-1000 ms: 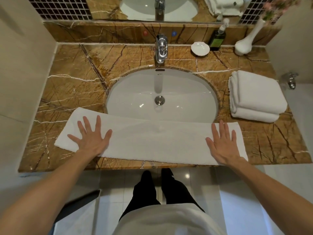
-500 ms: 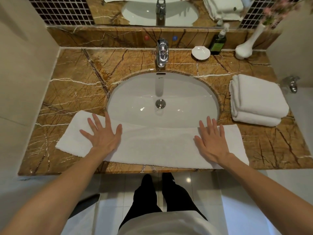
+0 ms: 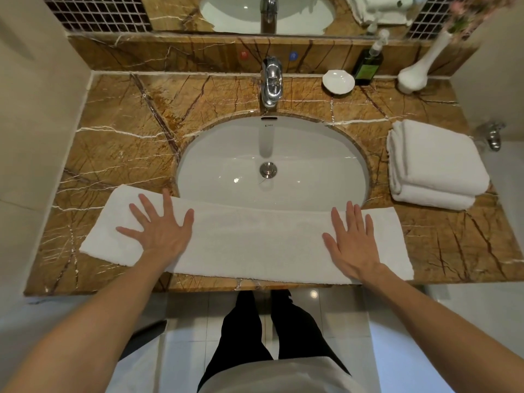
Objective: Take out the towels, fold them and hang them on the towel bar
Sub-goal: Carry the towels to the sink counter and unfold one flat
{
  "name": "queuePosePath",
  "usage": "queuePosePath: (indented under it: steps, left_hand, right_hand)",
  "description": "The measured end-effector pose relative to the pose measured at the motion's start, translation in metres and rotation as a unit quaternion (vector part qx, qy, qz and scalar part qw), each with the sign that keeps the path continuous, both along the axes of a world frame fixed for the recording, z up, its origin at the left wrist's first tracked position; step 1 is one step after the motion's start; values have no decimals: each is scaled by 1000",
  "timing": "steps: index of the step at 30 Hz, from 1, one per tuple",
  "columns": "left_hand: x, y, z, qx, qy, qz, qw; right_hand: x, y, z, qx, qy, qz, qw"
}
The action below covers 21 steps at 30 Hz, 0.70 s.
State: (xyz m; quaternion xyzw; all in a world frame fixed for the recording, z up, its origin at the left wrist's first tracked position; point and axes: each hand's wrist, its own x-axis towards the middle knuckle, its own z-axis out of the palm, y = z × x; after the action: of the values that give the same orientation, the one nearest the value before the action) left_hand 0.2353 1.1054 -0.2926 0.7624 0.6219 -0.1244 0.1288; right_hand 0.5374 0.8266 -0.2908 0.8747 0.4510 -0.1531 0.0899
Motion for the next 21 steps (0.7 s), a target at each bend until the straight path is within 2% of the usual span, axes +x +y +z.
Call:
queuePosePath:
  steps: [10,21]
  left_hand:
    - [3,2,4,23,-19,11,1000]
    - [-2,4,-4,22,7,14,1000]
  right_hand:
    - [-3,-1,14,40,2,-27,999]
    - [14,-19,2,4,-26,-52,998]
